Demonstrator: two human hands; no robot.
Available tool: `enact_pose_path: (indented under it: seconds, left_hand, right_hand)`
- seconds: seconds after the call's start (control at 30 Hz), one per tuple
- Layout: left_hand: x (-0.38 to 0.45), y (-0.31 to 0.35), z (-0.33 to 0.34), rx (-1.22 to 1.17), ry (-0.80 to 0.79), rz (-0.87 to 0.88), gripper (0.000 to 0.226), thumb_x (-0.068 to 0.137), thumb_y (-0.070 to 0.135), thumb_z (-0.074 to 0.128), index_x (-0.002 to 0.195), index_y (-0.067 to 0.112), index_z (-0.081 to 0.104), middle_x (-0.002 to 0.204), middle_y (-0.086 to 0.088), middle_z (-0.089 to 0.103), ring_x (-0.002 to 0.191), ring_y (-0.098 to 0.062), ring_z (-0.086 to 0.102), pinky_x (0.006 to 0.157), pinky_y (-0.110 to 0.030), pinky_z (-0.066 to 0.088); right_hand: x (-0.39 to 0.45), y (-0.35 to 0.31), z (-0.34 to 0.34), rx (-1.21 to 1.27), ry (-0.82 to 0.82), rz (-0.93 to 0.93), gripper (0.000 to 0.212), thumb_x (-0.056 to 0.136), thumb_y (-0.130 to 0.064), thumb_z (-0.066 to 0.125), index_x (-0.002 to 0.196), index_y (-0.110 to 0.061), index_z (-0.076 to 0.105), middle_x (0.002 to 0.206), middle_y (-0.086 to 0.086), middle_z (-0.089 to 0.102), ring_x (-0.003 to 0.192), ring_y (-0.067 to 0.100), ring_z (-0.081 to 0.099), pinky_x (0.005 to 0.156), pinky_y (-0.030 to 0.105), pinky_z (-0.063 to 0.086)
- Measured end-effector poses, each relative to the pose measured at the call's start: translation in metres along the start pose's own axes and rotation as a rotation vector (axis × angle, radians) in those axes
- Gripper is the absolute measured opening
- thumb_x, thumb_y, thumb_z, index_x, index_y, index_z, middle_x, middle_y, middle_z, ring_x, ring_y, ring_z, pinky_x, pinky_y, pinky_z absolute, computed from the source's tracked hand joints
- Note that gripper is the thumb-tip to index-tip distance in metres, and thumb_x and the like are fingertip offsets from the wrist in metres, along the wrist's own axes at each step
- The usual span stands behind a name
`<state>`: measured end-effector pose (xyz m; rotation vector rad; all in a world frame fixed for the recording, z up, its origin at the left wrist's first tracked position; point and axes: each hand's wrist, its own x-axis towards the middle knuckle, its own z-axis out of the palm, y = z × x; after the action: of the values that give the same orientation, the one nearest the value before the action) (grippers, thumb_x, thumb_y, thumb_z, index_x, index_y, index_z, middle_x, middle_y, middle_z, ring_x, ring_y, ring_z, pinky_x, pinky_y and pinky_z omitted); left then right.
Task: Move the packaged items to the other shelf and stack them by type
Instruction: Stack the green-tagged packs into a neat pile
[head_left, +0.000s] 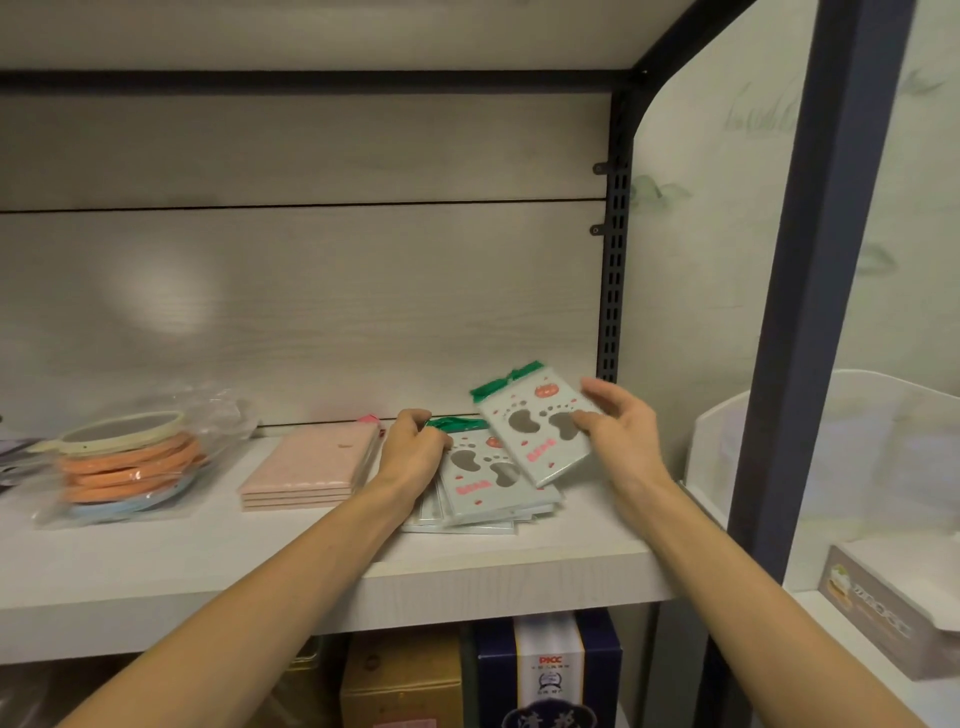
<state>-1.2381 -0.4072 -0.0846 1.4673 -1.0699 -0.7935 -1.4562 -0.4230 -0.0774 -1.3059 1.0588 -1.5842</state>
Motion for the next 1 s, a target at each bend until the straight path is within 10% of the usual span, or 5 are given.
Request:
enact_pose_path:
  seconds: [0.17, 0.4, 0.53, 0.73, 1.0]
  left_hand:
    - [-0.002, -0.001, 0.001, -0.022, 0.006, 0.048, 0.045, 0.091, 0.027, 0.07, 0.127, 0.013, 0.048, 0.117, 0.0, 0.057, 0.102, -0.018, 0.062, 0.089, -0.034, 0.052]
    - [-0.004, 0.003, 0.0, -0.081, -0.053, 0.036, 0.058, 0.085, 0.004, 0.074, 0.134, 0.013, 0.044, 0.12, -0.001, 0.054, 0.093, -0.015, 0.064, 0.074, -0.028, 0.055]
    - [-0.009, 0.005, 0.001, -0.163, -0.049, 0.109, 0.06, 0.083, -0.002, 0.07, 0.134, 0.018, 0.047, 0.136, -0.003, 0.055, 0.111, -0.026, 0.065, 0.096, -0.044, 0.056]
    - [-0.025, 0.019, 0.005, -0.249, -0.114, 0.346, 0.067, 0.086, -0.01, 0.063, 0.139, 0.023, 0.039, 0.128, 0.014, 0.054, 0.102, -0.021, 0.07, 0.073, -0.033, 0.062]
    - [-0.032, 0.046, 0.005, -0.453, -0.158, 0.321, 0.042, 0.092, -0.01, 0.05, 0.115, 0.024, 0.042, 0.119, 0.009, 0.063, 0.102, -0.014, 0.068, 0.077, -0.028, 0.059]
  right_hand:
    - [-0.001, 0.015, 0.006, -0.394, -0.186, 0.022, 0.053, 0.085, -0.009, 0.073, 0.134, -0.013, 0.055, 0.123, 0.002, 0.065, 0.11, 0.017, 0.065, 0.097, 0.037, 0.054]
    - [-0.005, 0.01, 0.009, -0.483, -0.195, 0.042, 0.058, 0.086, -0.043, 0.074, 0.132, -0.012, 0.057, 0.105, -0.003, 0.071, 0.1, 0.013, 0.066, 0.084, 0.026, 0.051]
    - [-0.007, 0.005, 0.011, -0.444, -0.303, 0.176, 0.083, 0.068, -0.07, 0.071, 0.126, -0.012, 0.06, 0.11, -0.001, 0.075, 0.101, 0.017, 0.071, 0.096, 0.038, 0.055]
    - [-0.022, -0.011, 0.013, -0.194, -0.453, 0.172, 0.021, 0.095, -0.021, 0.062, 0.076, -0.014, 0.062, 0.077, 0.005, 0.074, 0.073, 0.015, 0.071, 0.061, 0.018, 0.052]
    - [-0.038, -0.015, 0.025, -0.113, -0.332, -0.215, 0.034, 0.092, -0.005, 0.066, 0.12, -0.02, 0.054, 0.096, 0.005, 0.071, 0.078, 0.012, 0.071, 0.064, 0.024, 0.057]
